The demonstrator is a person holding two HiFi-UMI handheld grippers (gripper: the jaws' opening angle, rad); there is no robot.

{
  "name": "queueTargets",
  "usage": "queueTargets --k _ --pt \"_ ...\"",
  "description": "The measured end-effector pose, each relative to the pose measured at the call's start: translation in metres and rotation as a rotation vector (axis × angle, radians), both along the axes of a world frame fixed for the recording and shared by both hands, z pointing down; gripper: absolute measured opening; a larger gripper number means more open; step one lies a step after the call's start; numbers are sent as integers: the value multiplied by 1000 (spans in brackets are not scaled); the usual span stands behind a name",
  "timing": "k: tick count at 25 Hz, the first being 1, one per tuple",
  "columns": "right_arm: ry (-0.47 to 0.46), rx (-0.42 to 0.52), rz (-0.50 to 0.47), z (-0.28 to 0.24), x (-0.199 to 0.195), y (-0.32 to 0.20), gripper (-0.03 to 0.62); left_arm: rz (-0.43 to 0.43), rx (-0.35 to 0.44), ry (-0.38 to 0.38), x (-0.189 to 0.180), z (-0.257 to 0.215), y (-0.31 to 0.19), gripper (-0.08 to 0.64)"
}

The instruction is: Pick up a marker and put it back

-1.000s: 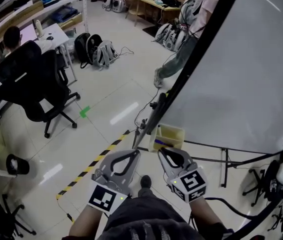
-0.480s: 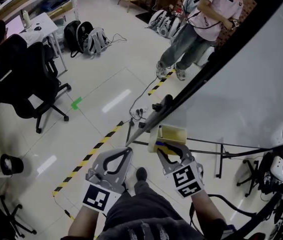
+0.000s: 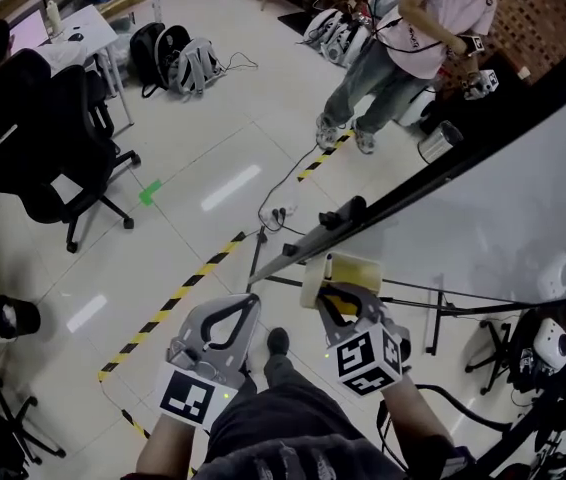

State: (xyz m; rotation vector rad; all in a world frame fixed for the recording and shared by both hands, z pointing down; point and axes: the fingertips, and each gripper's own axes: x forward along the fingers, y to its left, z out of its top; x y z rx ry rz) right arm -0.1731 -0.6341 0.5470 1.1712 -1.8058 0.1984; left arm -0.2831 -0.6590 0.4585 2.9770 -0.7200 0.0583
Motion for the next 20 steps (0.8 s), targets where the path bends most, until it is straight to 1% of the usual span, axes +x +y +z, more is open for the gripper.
queueTargets --k 2,6,9,11,15,20 --pt "5 -10 -11 2 -1 -1 60 -4 -17 7 1 2 -1 3" --pt "23 -12 -41 4 -3 -1 55 36 7 -38 7 9 2 3" --pt "37 -7 -75 4 -3 -1 48 54 6 -46 13 10 5 3" --pt "27 2 -87 3 -3 -2 46 58 5 -46 16 10 6 3" --pt "-10 43 -91 -7 -4 -3 44 54 7 -31 20 5 7 3" --pt "-50 125 -95 -31 -6 -5 44 58 43 -19 24 -9 10 3"
